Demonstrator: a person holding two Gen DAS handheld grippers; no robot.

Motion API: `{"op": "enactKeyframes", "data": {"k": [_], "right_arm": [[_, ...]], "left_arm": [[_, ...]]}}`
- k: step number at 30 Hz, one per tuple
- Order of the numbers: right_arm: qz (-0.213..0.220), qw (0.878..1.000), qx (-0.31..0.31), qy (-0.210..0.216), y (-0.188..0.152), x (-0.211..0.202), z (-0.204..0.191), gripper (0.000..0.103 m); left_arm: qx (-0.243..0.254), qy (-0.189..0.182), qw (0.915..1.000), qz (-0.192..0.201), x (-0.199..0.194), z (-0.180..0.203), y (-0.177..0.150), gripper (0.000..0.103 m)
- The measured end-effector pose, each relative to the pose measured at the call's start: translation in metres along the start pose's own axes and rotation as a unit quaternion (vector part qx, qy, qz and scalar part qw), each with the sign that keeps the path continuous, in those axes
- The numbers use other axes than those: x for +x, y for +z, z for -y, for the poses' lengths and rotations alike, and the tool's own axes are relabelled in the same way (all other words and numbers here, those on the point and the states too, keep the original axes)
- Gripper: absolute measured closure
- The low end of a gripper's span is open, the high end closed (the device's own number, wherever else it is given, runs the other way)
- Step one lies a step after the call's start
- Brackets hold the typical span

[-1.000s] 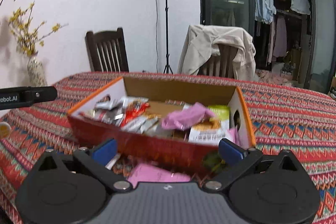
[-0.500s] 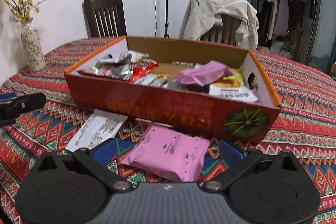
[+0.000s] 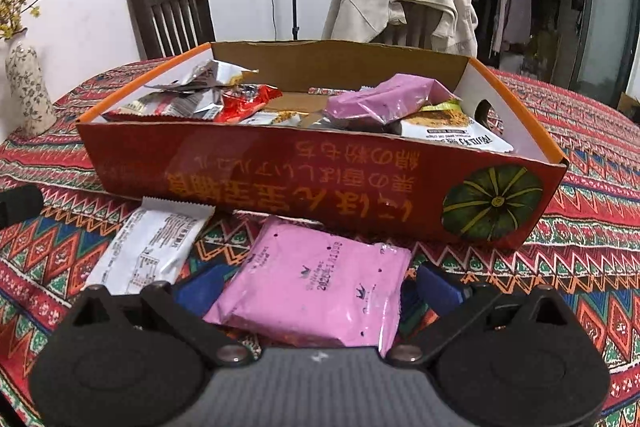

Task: Organize snacks
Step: 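Withdraw both tools from the box toward the remaining snacks, then grasp a pink packet with the right gripper while the left gripper grasps a white wrapper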

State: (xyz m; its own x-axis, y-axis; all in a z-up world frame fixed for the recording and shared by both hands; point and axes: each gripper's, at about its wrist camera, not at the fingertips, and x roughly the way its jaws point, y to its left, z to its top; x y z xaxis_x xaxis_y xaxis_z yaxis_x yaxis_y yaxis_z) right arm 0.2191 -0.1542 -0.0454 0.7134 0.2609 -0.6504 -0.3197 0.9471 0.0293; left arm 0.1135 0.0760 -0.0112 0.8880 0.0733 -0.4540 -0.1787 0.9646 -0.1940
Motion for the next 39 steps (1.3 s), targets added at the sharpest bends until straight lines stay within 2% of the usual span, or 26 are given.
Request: {"op": "enactKeyframes", "data": {"k": [1,6,13,24,31,39], "right_arm": [[0.003,1.000,-0.004,0.004,-0.001,-0.002,-0.001,0.009],[0.007,1.000,-0.010,0.007,-0.002,-0.006,-0.003,0.015],[0.022,0.999,-0.013,0.019,-0.003,-0.017,-0.001,0.036],[0.047,0.998,0.003,0.034,-0.008,-0.039,0.026,0.038],[0.063,0.998,0.007,0.030,-0.011,-0.046,0.040,0.038],[0.082,0.996,0.017,0.033,-0.018,-0.046,0.048,0.038]], "left_arm": [[0.000,0.002,1.0000,0.001,0.000,0.000,0.000,0.000],[0.001,0.008,1.0000,-0.004,0.004,0.000,0.000,0.000],[0.005,0.018,0.9998,-0.009,0.006,0.001,0.000,0.000],[0.053,0.028,0.9976,-0.035,0.006,0.036,0.009,0.000],[0.072,0.037,0.9938,-0.077,0.027,0.063,0.010,0.000],[0.100,0.051,0.9882,-0.105,0.047,0.094,0.001,0.000]]}}
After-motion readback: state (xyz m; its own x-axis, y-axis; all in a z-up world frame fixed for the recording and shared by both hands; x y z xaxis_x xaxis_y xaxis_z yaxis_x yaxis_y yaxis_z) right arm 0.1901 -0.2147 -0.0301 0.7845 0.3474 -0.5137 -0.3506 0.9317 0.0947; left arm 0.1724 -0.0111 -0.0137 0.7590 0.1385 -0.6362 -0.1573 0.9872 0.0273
